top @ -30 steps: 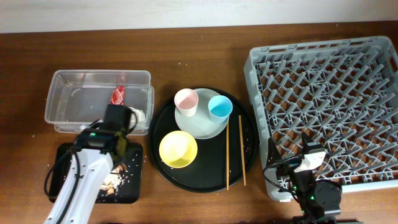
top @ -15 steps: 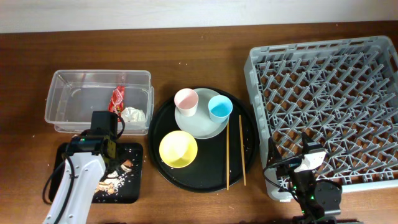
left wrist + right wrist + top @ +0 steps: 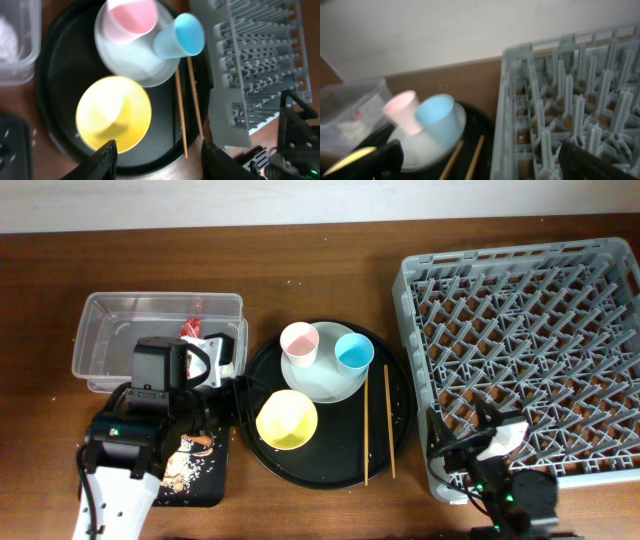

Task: Sort waste into correct bins and load items into the dishwasher rack
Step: 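Place the carrot onto the black tray with the food waste, then grasp the pink cup with the left gripper and lift it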

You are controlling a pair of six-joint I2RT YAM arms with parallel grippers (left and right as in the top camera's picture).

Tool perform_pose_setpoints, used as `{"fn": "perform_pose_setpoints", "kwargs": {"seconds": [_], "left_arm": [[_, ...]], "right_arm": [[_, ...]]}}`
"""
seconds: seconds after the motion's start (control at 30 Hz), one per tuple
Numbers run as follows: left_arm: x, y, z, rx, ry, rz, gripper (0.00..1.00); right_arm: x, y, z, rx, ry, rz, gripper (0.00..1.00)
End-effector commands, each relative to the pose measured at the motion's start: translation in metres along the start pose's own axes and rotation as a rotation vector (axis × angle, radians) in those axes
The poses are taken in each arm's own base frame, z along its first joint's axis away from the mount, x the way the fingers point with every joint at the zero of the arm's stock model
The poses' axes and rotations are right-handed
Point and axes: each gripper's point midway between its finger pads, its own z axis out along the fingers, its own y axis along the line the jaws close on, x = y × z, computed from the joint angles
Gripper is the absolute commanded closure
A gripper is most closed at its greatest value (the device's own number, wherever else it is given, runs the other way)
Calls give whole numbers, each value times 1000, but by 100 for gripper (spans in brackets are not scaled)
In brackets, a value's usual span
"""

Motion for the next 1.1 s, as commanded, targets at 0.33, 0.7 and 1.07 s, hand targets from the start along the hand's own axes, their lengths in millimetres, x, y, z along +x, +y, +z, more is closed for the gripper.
{"fn": "perform_pose_setpoints", "kwargs": {"seconds": [0.33, 0.7, 1.07], "left_arm": [[-4, 20, 0, -175, -7, 7, 49], [-14, 33, 12, -225, -13, 11, 48], [-87, 32, 135, -257, -16, 80, 56]], "right_arm": [[-137, 56, -64, 123, 546, 131, 2], [-86, 61, -19, 17, 895, 199, 17], [-67, 33, -3, 141, 993, 170, 0]]}}
